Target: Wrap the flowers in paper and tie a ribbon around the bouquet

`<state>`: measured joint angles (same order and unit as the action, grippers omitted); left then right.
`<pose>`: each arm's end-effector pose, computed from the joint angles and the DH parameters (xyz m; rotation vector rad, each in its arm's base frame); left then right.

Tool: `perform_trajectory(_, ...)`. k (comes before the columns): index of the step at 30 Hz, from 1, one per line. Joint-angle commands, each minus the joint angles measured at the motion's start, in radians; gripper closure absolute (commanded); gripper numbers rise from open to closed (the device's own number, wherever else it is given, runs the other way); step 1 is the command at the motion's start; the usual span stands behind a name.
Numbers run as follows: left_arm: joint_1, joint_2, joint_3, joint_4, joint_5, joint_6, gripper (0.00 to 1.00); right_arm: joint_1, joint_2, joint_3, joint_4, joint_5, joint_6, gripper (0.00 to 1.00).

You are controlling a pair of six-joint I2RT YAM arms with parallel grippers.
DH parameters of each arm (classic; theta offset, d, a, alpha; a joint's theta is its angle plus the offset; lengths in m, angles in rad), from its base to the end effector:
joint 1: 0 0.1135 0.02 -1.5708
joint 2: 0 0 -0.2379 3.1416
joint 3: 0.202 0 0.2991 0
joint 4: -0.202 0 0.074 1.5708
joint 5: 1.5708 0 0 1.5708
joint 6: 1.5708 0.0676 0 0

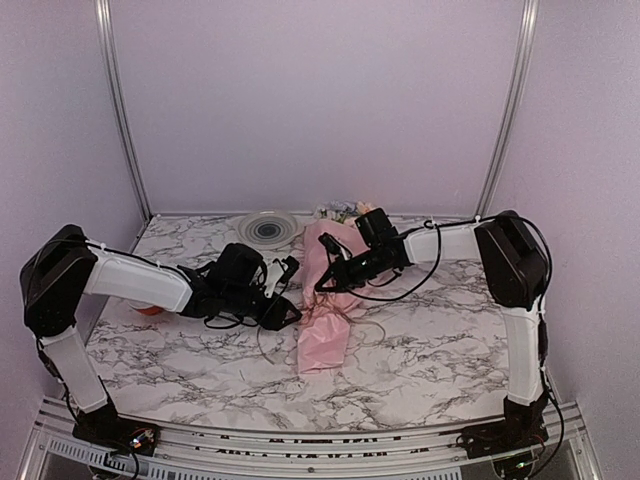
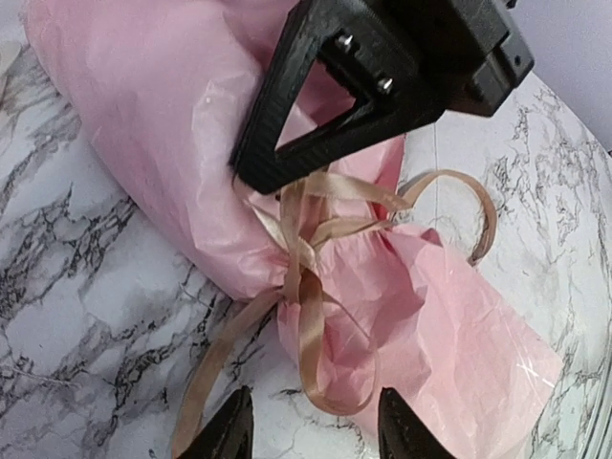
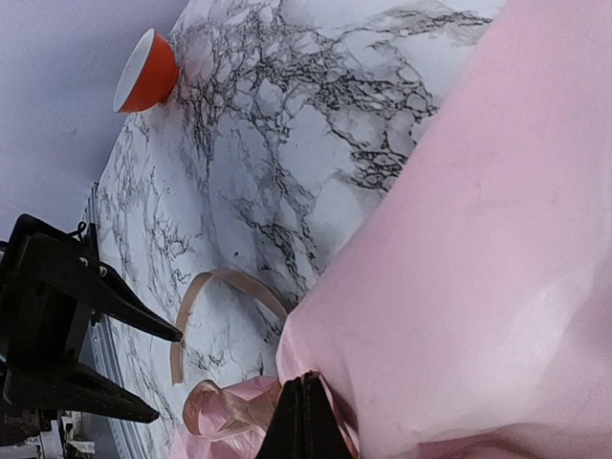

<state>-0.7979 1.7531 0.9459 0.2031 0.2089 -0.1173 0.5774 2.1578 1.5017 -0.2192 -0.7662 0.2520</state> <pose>0.2863 -0.3136 0.0977 0.8697 2.0845 -0.7351 0.3927 0.3117 0.0862 -0.7679 2.4160 1.2916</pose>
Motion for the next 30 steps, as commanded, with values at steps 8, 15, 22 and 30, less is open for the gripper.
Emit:
perform_trajectory(8,0.012,0.099,-0.001,0.073,0.224,-0.063,0.61,-0.003,-0.055,-0.043,0.064,0.014,0.029,1.0)
perform_trajectory(15,0.012,0.131,0.03,0.074,0.207,-0.052,0.83,-0.004,-0.074,-0.061,0.068,0.022,0.028,1.0)
perform_trajectory(22,0.015,0.096,0.015,0.076,0.148,-0.02,1.0,-0.004,-0.091,-0.066,0.102,0.052,0.041,1.0)
perform_trajectory(30,0.017,0.11,0.012,0.054,0.097,0.004,1.0,0.001,-0.115,-0.085,0.094,0.143,0.051,0.97)
